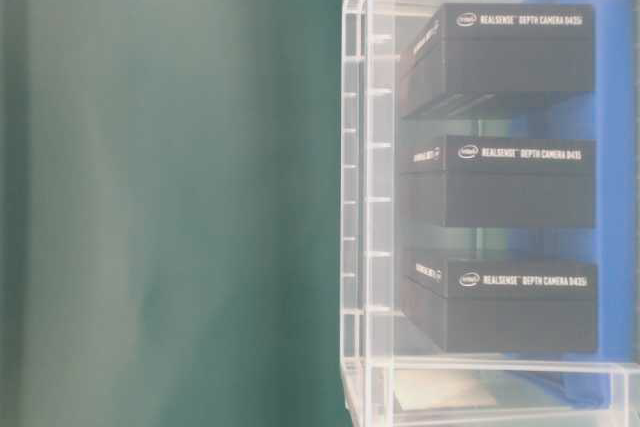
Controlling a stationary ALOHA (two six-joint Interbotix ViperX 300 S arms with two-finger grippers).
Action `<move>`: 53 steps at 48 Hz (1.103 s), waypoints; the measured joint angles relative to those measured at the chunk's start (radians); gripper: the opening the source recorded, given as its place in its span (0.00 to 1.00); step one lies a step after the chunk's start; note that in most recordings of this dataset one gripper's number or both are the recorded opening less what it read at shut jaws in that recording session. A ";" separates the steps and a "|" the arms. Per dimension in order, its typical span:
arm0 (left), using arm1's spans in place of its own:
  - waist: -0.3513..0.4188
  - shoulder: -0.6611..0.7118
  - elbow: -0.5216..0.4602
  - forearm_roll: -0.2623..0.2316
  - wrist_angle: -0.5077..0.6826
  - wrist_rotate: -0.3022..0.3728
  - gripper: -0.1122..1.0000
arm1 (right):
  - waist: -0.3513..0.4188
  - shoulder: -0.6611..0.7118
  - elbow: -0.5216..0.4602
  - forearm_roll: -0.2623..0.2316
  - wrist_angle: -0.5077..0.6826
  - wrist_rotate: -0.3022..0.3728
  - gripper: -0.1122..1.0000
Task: Take out the box from the case.
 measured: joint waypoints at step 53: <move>0.000 -0.051 -0.365 0.015 0.483 -0.009 0.11 | 0.000 0.008 -0.336 0.035 0.419 0.038 0.10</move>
